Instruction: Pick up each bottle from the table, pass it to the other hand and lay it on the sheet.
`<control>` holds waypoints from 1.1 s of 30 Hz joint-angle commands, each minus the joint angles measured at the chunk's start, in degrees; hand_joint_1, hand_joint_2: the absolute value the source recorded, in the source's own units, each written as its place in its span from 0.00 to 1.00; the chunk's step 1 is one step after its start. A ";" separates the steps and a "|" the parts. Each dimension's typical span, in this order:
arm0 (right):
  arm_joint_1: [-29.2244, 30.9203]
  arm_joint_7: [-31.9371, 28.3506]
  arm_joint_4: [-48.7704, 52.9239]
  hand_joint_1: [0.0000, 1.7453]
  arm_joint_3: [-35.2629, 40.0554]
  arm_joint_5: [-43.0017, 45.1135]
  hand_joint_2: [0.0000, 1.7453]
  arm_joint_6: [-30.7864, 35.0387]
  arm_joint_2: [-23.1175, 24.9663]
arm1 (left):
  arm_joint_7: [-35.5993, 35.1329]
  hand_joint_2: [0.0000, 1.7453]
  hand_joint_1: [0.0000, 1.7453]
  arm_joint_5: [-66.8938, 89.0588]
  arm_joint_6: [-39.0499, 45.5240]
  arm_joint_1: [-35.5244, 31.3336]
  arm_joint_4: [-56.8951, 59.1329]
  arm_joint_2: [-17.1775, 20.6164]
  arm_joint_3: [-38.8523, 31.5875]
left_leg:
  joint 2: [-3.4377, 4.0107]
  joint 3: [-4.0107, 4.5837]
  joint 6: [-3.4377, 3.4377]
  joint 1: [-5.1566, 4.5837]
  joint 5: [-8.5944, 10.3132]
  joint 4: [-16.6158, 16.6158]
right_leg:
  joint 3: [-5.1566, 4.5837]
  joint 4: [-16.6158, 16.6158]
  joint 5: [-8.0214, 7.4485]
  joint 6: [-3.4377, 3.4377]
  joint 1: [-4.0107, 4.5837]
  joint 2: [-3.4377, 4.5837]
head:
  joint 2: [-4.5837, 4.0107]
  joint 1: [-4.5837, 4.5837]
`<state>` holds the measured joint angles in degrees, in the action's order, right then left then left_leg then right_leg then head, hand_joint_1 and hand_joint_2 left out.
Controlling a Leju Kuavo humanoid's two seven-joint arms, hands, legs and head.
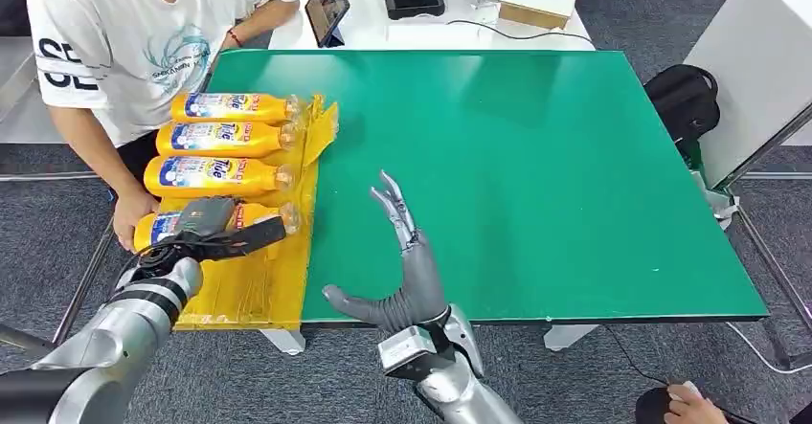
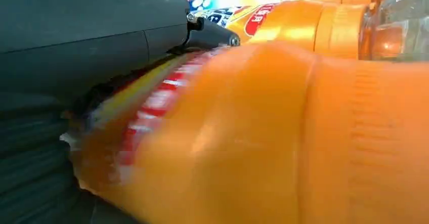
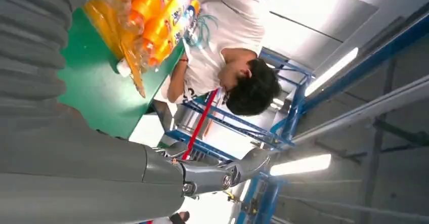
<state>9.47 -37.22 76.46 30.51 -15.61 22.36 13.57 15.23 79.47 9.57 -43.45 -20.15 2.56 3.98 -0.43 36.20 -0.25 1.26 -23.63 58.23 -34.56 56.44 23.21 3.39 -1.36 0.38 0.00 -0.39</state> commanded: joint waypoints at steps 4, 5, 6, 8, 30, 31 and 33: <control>1.46 -1.19 -2.65 0.00 0.38 1.22 1.00 -0.79 -0.83 | 1.56 0.00 0.00 -2.16 -1.83 0.07 4.48 -1.09 -1.49 | 0.12 -0.35 0.10 0.01 -0.11 -0.08 | 0.33 -0.11 0.07 -0.17 0.06 0.05 | 0.00 0.02; 1.39 -1.16 -2.30 0.00 0.36 1.20 1.00 -0.81 -0.91 | 1.90 0.00 0.00 -2.26 -1.97 0.22 4.42 -1.41 -1.40 | 0.08 -0.21 0.07 -0.03 -0.06 -0.07 | 0.18 -0.07 0.03 -0.10 0.00 0.04 | 0.00 0.02; 1.41 -1.16 -2.27 0.00 0.31 1.21 1.00 -0.81 -0.97 | 1.84 0.00 0.00 -2.25 -2.11 0.25 4.49 -1.56 -1.36 | 0.09 -0.32 0.10 0.00 -0.11 -0.07 | 0.31 -0.10 0.07 -0.16 0.05 0.02 | 0.00 0.00; 1.39 -1.02 -2.80 0.00 -0.04 1.33 1.00 -1.04 -0.98 | 3.36 0.00 0.00 -4.60 -4.59 0.18 4.43 -1.88 -2.79 | 0.00 -0.19 0.07 -0.01 -0.05 -0.05 | 0.18 -0.06 0.05 -0.10 0.02 -0.04 | 0.00 0.00; 0.54 -2.78 -2.16 0.00 -1.40 2.92 1.00 -0.95 -0.60 | 15.46 1.00 0.00 -22.77 -12.80 1.16 0.95 -3.46 -11.92 | 0.00 -0.56 0.07 -0.04 -0.03 -0.09 | 0.54 -0.09 0.04 -0.13 0.00 -0.02 | 0.00 0.02; 0.52 -2.78 -2.22 0.00 -0.77 2.59 1.00 -0.71 -0.91 | 17.11 1.00 0.00 -25.24 -13.58 1.20 -0.08 -3.93 -12.66 | -0.01 -0.62 0.10 -0.02 -0.04 -0.13 | 0.61 -0.14 0.05 -0.19 0.03 -0.06 | 0.00 0.02; 0.52 -2.78 -2.66 0.00 -0.69 2.45 1.00 -0.63 -0.85 | 18.78 1.00 0.00 -28.69 -13.75 1.43 -1.79 -4.57 -13.21 | -0.06 -0.57 0.10 0.00 -0.05 -0.09 | 0.58 -0.12 0.06 -0.19 0.05 -0.10 | 0.00 0.02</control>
<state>9.29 -38.01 75.76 29.97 -12.63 21.00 13.57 29.67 58.52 -2.60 -43.25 -20.30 0.81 -4.15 -0.49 35.78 -0.25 1.24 -23.63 58.23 -34.18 56.42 23.23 3.37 -1.37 0.37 0.00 -0.37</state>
